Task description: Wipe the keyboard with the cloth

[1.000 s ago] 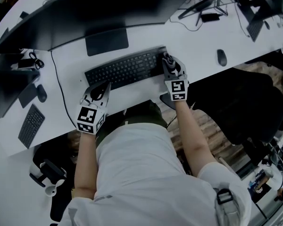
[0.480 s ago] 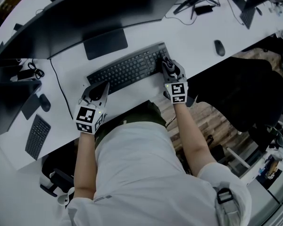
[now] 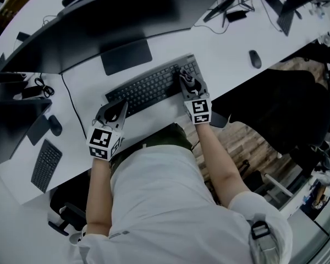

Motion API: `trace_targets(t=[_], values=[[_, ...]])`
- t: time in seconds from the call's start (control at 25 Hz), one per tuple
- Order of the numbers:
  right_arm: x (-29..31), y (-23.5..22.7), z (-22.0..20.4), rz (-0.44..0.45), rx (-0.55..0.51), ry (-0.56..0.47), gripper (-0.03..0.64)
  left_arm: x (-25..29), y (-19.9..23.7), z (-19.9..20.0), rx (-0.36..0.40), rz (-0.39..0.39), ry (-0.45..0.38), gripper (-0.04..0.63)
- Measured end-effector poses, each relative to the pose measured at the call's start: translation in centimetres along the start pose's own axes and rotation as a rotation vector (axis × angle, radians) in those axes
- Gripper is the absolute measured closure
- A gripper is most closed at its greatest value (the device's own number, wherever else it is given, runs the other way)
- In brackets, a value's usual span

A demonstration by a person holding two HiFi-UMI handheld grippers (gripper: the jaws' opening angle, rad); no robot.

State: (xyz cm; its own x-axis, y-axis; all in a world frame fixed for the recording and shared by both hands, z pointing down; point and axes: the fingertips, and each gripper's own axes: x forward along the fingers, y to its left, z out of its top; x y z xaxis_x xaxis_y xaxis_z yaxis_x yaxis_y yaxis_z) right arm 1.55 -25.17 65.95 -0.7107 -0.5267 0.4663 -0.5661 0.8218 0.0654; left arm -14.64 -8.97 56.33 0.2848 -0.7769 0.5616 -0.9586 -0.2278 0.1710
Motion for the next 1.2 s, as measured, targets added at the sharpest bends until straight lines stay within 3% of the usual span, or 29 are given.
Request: trace_targets(t=[0.68,1.2], values=[[7.5,-0.1,4.4,0.138,0.003,0.019,0.499,-2.8,1.4,-1.1,-0.110,0.170,-0.028,0.594],[9.4,5.4,5.7,0.336,-0.121,0.035,0.499,-4.9,1.0,-3.2,-0.196,0.267,-0.055,0.594]])
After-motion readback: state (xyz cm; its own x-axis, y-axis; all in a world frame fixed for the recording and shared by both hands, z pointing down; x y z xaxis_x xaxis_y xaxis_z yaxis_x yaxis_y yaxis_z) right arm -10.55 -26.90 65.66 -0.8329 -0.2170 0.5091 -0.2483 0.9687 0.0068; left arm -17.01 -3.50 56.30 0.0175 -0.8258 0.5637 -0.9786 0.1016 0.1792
